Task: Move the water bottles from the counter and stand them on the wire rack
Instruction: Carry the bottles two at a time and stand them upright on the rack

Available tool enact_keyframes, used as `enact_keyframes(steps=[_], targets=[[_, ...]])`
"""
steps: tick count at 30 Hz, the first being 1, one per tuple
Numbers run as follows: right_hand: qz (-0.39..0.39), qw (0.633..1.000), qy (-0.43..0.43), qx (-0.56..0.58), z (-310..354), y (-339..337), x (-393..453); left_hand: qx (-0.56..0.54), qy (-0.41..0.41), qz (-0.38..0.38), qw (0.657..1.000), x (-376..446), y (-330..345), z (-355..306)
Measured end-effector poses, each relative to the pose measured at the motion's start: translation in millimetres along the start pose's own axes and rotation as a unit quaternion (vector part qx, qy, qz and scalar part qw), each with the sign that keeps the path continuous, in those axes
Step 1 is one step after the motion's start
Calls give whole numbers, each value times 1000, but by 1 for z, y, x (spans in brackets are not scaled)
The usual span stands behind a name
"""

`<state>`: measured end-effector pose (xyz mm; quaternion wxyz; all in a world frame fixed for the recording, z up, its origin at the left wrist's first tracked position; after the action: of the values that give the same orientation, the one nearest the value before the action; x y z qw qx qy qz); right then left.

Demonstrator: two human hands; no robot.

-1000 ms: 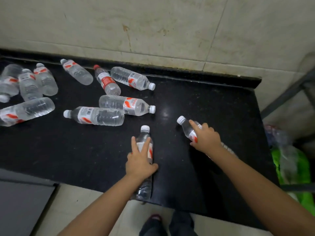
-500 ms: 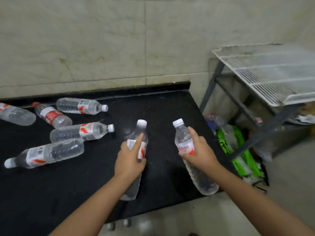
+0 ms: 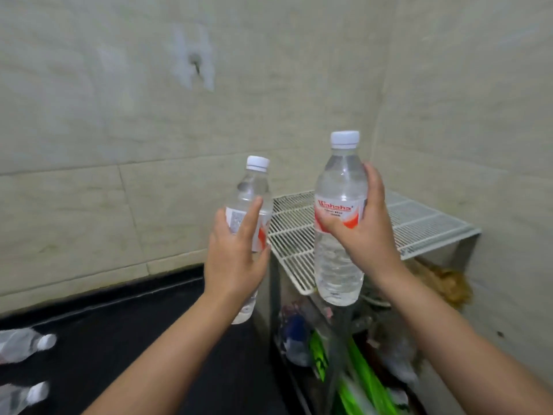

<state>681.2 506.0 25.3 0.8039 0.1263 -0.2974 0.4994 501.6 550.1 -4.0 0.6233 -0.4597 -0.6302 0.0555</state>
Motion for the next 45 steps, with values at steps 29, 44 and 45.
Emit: enact_keyframes(steps=[29,44,45], targets=[[-13,993,32,-110,-251,33,286,59,-119,-149,980,217,255,36],[29,998,-46,-45,-256,75,287,3,-125,-124,984,213,279,53],[25,998,-47,-45,-256,74,286,4,-141,-134,981,211,279,53]])
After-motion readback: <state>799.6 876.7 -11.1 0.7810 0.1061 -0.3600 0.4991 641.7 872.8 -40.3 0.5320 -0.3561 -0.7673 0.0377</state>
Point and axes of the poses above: each hand's wrist, its own x-axis towards the middle knuckle, its own y-axis out of the palm, z = x × y, the point moved 7 cm from there along x, towards the middle knuckle, and after that the axes turned 15 degrees about x, right-handed, at the moved point
